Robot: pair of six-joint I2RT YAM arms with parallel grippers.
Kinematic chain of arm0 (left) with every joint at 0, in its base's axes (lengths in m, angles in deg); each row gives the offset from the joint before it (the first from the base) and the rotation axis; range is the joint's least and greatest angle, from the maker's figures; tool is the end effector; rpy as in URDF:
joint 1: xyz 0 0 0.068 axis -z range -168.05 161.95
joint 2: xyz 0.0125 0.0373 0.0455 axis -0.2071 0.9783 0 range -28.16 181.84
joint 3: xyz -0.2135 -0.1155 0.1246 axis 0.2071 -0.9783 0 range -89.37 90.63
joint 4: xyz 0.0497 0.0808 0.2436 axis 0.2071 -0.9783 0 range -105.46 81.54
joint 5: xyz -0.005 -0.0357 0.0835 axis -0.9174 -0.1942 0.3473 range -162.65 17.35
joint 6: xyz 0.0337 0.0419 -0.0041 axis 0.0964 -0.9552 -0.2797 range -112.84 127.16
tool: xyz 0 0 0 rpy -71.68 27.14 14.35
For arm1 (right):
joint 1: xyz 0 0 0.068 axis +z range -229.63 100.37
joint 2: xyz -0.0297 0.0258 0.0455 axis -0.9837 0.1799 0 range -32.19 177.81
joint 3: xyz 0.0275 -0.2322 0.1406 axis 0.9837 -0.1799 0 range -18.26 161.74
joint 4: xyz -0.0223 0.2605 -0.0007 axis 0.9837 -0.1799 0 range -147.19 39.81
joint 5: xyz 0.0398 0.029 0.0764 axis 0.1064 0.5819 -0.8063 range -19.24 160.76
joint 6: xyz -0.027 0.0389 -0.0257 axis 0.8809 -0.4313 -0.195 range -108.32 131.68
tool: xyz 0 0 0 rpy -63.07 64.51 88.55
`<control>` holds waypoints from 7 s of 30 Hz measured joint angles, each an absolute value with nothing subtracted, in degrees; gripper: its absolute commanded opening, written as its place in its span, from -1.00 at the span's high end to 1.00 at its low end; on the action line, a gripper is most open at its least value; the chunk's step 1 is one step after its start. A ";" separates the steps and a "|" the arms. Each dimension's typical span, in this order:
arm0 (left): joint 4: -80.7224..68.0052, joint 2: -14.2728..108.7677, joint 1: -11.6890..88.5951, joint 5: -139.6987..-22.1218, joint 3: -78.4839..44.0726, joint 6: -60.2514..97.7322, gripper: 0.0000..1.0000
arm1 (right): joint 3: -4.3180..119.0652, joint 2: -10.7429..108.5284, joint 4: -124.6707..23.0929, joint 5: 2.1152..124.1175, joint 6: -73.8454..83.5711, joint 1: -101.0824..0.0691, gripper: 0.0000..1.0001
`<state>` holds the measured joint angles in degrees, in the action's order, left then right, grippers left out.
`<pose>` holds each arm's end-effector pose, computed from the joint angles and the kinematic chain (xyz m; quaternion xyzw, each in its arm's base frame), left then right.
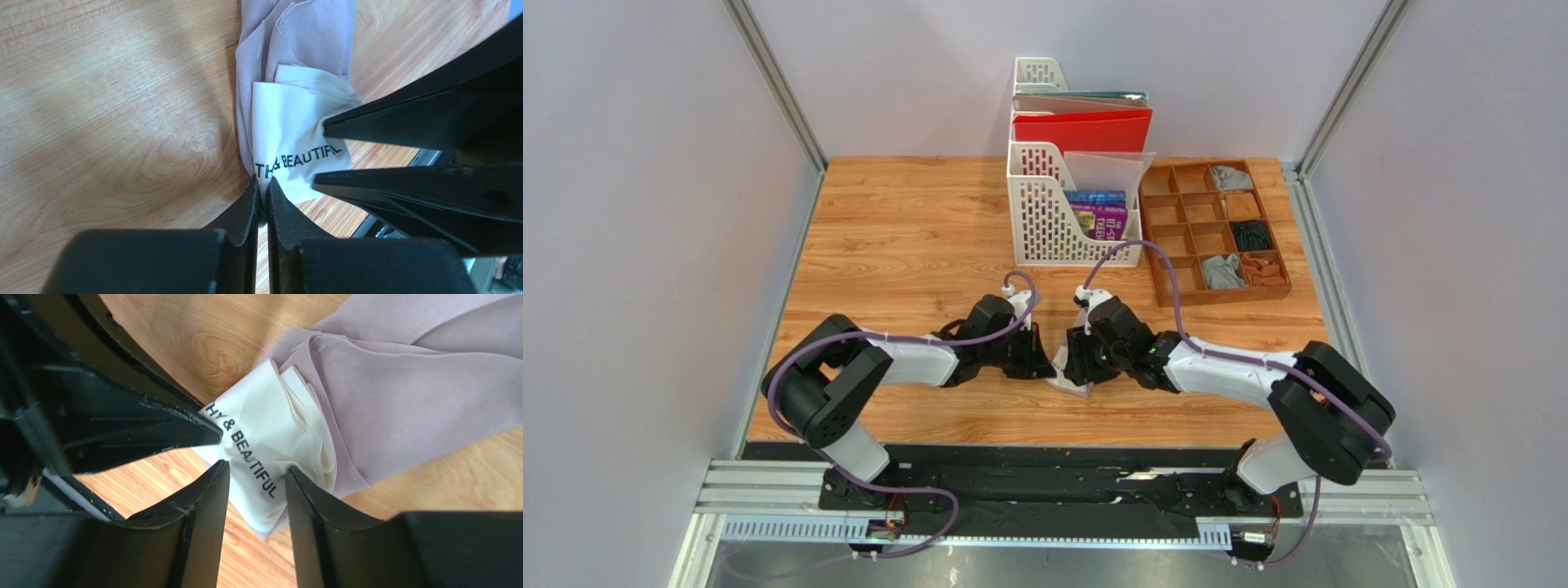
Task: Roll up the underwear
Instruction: Roll the underwear at the center of the board.
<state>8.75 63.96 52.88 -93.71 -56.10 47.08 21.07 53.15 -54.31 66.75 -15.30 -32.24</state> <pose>0.2092 -0.1984 0.1275 0.0828 0.8962 -0.3881 0.1985 0.1892 0.2092 0.1581 -0.1782 0.9225 0.2322 0.2516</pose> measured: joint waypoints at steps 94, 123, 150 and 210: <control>-19.47 61.73 52.42 -99.50 -45.78 43.17 1.00 | 18.05 51.32 -49.68 92.12 3.89 -6.18 -0.11; -16.47 57.55 48.44 -106.17 -48.12 48.59 -0.32 | 23.26 60.82 -56.08 110.53 -3.59 -0.46 0.69; -35.69 30.28 35.83 -83.04 -52.60 42.23 -0.40 | 36.72 64.63 -67.08 82.64 -6.04 -10.60 0.83; 12.53 48.68 42.63 -101.71 -65.65 29.51 -0.09 | 39.56 73.63 -63.95 32.08 -10.93 -39.34 0.89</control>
